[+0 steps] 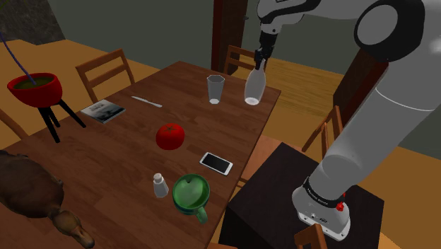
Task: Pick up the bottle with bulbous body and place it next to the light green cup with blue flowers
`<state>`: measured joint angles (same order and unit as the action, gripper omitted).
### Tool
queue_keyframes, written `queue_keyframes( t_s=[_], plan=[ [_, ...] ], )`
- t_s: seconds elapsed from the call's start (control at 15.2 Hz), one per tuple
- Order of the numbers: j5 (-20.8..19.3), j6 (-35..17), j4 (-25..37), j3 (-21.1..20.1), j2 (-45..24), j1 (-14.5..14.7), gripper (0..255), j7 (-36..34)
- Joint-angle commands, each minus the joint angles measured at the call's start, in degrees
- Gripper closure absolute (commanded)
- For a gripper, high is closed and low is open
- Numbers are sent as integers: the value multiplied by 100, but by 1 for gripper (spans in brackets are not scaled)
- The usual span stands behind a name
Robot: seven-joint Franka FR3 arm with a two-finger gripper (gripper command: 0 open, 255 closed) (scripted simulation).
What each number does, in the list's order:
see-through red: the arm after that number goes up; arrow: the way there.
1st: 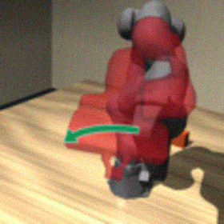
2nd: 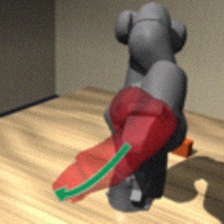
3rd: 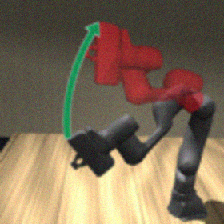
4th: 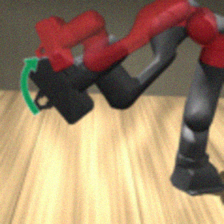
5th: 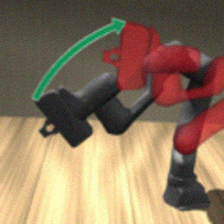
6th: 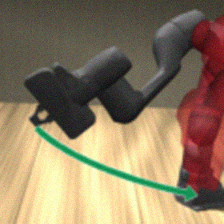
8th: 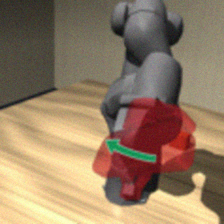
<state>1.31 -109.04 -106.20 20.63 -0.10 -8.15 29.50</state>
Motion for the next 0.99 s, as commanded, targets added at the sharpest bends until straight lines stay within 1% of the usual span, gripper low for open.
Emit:
queue_keyframes(
  t_s=[0.0, 0.92],
  plan=[
    [-5, 159, 150, -1, 11, 1, 255, -6],
    [17, 1256, 1315, 10, -63, -10, 255, -7]
  ],
)
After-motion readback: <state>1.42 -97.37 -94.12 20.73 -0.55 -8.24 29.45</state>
